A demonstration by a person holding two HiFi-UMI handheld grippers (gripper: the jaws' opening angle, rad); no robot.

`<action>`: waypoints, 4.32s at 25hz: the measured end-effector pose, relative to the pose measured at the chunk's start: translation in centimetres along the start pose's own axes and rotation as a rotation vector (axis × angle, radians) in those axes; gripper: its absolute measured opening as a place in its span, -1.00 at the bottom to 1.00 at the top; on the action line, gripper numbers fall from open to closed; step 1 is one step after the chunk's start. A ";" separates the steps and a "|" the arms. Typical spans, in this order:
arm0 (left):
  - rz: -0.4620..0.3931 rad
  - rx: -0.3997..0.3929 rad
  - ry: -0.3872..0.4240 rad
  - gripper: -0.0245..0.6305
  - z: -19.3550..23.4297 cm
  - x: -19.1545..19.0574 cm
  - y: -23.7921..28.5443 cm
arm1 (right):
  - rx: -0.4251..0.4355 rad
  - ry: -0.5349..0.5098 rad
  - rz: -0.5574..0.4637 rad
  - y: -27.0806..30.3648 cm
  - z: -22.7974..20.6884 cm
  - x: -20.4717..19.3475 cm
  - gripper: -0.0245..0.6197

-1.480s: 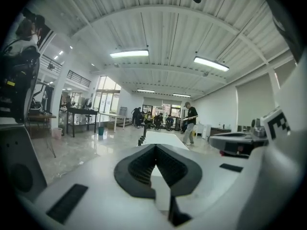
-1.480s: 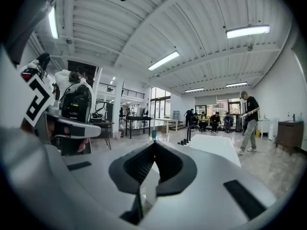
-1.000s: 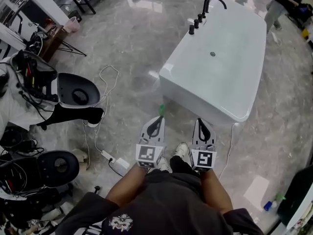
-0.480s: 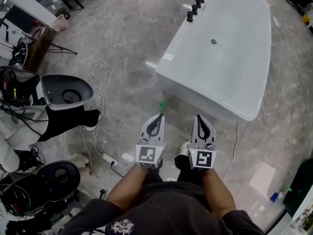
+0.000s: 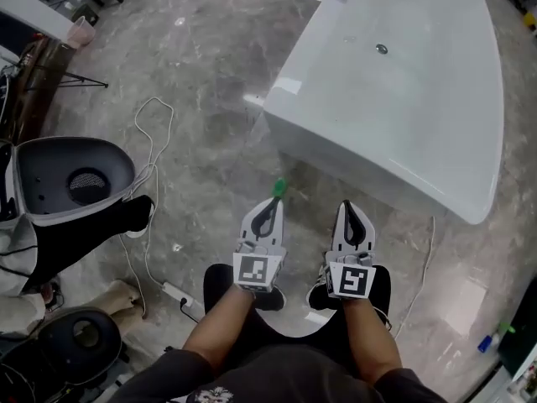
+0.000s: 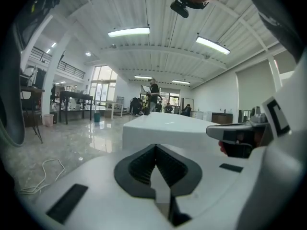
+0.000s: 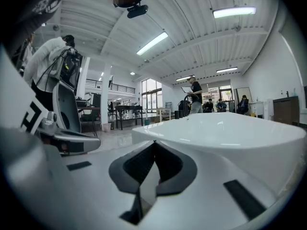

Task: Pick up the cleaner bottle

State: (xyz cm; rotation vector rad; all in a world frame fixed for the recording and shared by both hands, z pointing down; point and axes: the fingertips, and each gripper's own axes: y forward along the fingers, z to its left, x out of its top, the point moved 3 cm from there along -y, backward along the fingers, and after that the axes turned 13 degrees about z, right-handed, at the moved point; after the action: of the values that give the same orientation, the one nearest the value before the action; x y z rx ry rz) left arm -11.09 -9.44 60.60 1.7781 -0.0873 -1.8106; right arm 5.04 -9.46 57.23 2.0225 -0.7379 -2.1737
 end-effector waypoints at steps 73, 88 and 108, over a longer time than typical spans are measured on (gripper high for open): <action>0.050 0.111 0.046 -0.37 8.7 -35.5 26.8 | 0.089 -0.065 -0.094 9.8 4.4 -21.9 -0.87; 0.000 0.052 0.058 -0.37 1.0 -6.1 9.5 | 0.028 0.003 0.032 -0.7 0.0 -2.4 -0.87; -0.041 -0.097 0.095 -0.37 -18.1 35.2 -13.1 | -0.165 0.005 -0.064 -26.4 -14.8 30.9 -0.87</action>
State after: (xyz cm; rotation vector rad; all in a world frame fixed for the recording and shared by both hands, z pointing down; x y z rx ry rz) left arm 3.52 -8.07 21.56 1.8059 0.0739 -1.7255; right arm 22.25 -2.12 18.18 1.9942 -0.4810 -2.1819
